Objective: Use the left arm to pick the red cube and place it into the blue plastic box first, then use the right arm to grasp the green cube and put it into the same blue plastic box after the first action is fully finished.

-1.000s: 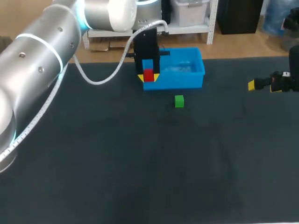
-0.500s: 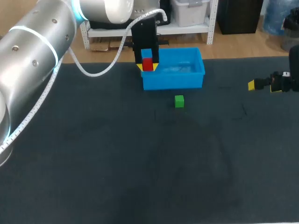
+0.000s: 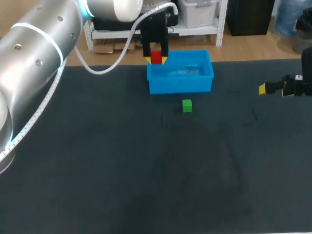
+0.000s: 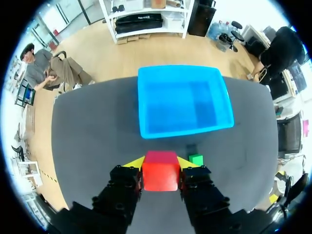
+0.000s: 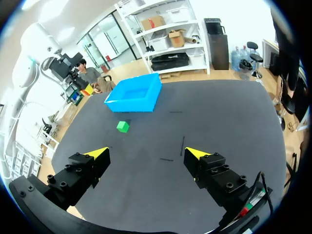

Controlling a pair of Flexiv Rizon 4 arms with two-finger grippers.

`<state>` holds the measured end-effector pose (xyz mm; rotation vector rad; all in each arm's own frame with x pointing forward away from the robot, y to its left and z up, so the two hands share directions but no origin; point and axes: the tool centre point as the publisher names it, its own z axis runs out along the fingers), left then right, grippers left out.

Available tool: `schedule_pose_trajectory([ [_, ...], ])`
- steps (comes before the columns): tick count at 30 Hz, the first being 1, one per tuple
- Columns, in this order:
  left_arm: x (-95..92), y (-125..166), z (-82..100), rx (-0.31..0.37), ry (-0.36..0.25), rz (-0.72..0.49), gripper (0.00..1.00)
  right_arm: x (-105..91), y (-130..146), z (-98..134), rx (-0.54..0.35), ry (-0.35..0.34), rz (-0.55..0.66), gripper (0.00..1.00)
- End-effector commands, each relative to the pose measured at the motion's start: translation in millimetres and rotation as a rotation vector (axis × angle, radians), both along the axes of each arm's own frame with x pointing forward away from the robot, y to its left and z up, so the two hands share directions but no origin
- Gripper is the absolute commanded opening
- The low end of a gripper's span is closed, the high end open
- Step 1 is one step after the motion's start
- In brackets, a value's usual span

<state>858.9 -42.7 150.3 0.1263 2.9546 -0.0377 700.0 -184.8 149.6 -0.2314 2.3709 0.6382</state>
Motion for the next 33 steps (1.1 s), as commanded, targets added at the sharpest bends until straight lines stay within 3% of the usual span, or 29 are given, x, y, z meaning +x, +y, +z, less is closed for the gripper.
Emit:
schedule_pose_trajectory([
  [1,17.5,-4,2.6,0.025,0.132,-0.003,0.0,0.0,0,0,-0.002,0.001,-0.001,1.0],
  [33,78.6,-16,10.7,0.081,0.084,-0.028,0.0,0.0,0,0,-0.002,0.001,-0.001,1.0],
])
